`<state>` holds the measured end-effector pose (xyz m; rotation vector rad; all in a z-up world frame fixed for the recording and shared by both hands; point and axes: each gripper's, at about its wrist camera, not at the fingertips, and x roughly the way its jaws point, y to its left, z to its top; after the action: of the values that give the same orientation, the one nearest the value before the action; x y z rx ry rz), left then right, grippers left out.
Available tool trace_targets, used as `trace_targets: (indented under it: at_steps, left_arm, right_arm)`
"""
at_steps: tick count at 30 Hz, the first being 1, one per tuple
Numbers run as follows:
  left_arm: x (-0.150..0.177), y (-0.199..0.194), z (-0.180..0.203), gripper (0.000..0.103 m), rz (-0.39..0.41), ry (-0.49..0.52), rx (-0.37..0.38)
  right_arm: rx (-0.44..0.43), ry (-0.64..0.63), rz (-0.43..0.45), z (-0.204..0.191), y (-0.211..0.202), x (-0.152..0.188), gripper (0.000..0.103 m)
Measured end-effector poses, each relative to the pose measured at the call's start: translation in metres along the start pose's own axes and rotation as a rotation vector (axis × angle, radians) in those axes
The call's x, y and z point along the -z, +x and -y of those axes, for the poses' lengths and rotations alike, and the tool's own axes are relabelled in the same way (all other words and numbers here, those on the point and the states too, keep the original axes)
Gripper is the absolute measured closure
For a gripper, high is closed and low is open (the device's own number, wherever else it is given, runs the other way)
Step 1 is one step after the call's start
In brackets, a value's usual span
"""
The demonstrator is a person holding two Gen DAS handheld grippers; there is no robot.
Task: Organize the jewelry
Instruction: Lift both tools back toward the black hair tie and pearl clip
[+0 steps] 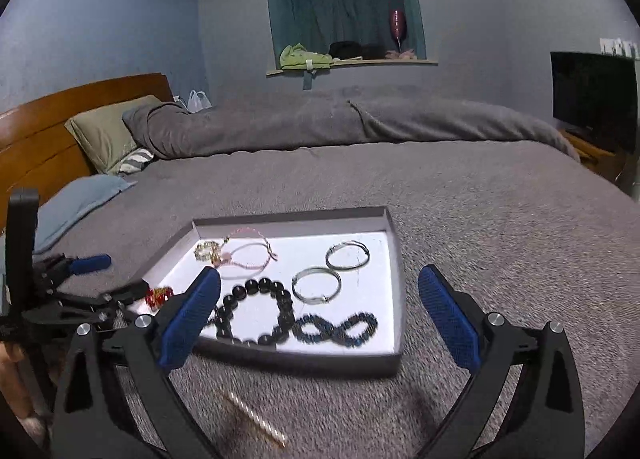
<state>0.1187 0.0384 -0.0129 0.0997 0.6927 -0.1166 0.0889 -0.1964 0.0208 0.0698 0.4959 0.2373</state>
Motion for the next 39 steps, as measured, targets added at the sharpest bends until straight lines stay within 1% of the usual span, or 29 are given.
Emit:
trace_targets:
  at_steps: [3,7,10,14,17,20,25,27,28,29,30,31,32,39]
  left_arm:
    - [0.008,-0.007,-0.005,0.010,-0.002,-0.012,-0.005]
    - [0.024,-0.017,-0.012,0.009,-0.016,-0.036,0.008]
    - [0.036,-0.020,-0.012,0.009,-0.038,-0.033,0.028]
    - [0.049,-0.016,-0.007,0.009,-0.086,-0.005,0.047]
    - [0.051,-0.012,-0.007,0.012,-0.101,-0.006,0.048]
    - [0.051,-0.010,-0.012,0.012,-0.111,-0.042,0.077]
    - [0.053,-0.008,-0.008,0.013,-0.121,-0.028,0.062]
    - [0.053,-0.009,-0.007,0.013,-0.120,-0.026,0.060]
    - [0.053,-0.009,-0.006,0.015,-0.122,-0.027,0.063]
    - [0.053,-0.008,-0.007,0.023,-0.132,-0.033,0.072]
    - [0.053,-0.007,-0.007,0.026,-0.142,-0.038,0.083]
    - [0.053,-0.006,-0.007,0.033,-0.149,-0.042,0.096]
    - [0.053,-0.006,-0.006,0.036,-0.152,-0.044,0.101]
    - [0.053,-0.007,-0.007,0.044,-0.159,-0.065,0.123]
  right_arm:
    - [0.016,-0.023,-0.001,-0.001,-0.009,0.010,0.005]
    - [0.029,-0.040,-0.018,0.000,-0.018,0.022,0.005]
    - [0.015,-0.041,-0.038,0.002,-0.024,0.031,0.005]
    - [-0.008,-0.060,-0.074,-0.001,-0.027,0.042,0.005]
    - [-0.039,-0.084,-0.098,-0.008,-0.031,0.050,0.005]
    - [-0.050,-0.110,-0.107,-0.013,-0.032,0.052,0.006]
    - [-0.062,-0.132,-0.123,-0.019,-0.032,0.056,0.007]
    - [-0.066,-0.128,-0.132,-0.019,-0.032,0.057,0.010]
    - [-0.069,-0.126,-0.141,-0.019,-0.031,0.058,0.013]
    - [-0.071,-0.125,-0.148,-0.018,-0.030,0.059,0.013]
    - [-0.072,-0.123,-0.158,-0.018,-0.028,0.060,0.013]
    - [-0.074,-0.121,-0.163,-0.017,-0.027,0.060,0.016]
    - [-0.076,-0.119,-0.166,-0.017,-0.026,0.060,0.018]
    - [-0.089,-0.109,-0.185,-0.015,-0.021,0.062,0.020]
